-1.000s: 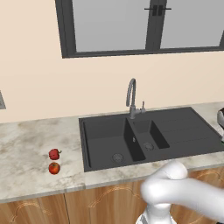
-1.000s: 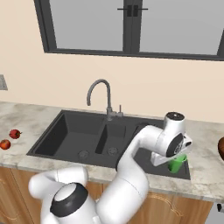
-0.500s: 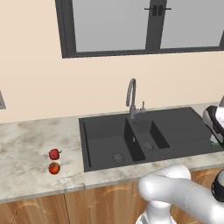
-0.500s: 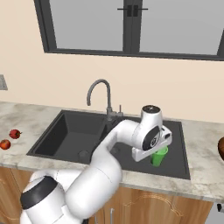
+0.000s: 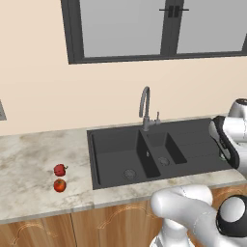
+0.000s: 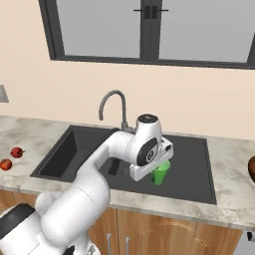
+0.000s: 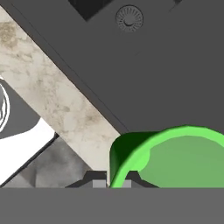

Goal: Remove the bell pepper and apple from the sink. Then move the bowl and cup from the counter to the sink for washing.

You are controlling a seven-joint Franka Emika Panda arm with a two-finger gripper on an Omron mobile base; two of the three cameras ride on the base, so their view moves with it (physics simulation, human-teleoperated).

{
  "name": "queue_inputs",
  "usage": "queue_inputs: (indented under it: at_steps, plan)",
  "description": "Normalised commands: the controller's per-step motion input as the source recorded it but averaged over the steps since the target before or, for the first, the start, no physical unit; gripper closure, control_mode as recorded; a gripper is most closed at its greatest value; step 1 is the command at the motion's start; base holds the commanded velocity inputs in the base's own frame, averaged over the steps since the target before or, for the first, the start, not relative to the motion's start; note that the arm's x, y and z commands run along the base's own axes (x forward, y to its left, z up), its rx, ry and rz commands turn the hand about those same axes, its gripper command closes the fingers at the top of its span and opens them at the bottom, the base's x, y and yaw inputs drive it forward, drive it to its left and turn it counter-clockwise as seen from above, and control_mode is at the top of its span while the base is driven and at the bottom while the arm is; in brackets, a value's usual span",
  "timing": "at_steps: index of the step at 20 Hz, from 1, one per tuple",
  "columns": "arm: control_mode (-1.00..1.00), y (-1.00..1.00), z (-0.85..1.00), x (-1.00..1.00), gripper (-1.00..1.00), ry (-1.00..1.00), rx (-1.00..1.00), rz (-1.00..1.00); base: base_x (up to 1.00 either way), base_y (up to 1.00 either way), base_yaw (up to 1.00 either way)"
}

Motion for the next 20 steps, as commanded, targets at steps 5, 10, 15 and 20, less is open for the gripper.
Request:
queue_inputs:
  at_steps: [5,10,15,20]
  plan:
    - [-1.00,0.69,0.11,-0.11,1.00,0.00,-0.01,0.10,0.00,0.00,0.00]
    - [-1.00,0.69,0.11,-0.07,1.00,0.00,-0.02,0.11,0.00,0.00,0.00]
    - [-1.00,0.68,0.10,-0.02,1.00,0.00,-0.02,0.12,0.00,0.00,0.00]
    - [-1.00,0.65,0.09,0.00,1.00,0.00,0.00,0.10,0.00,0.00,0.00]
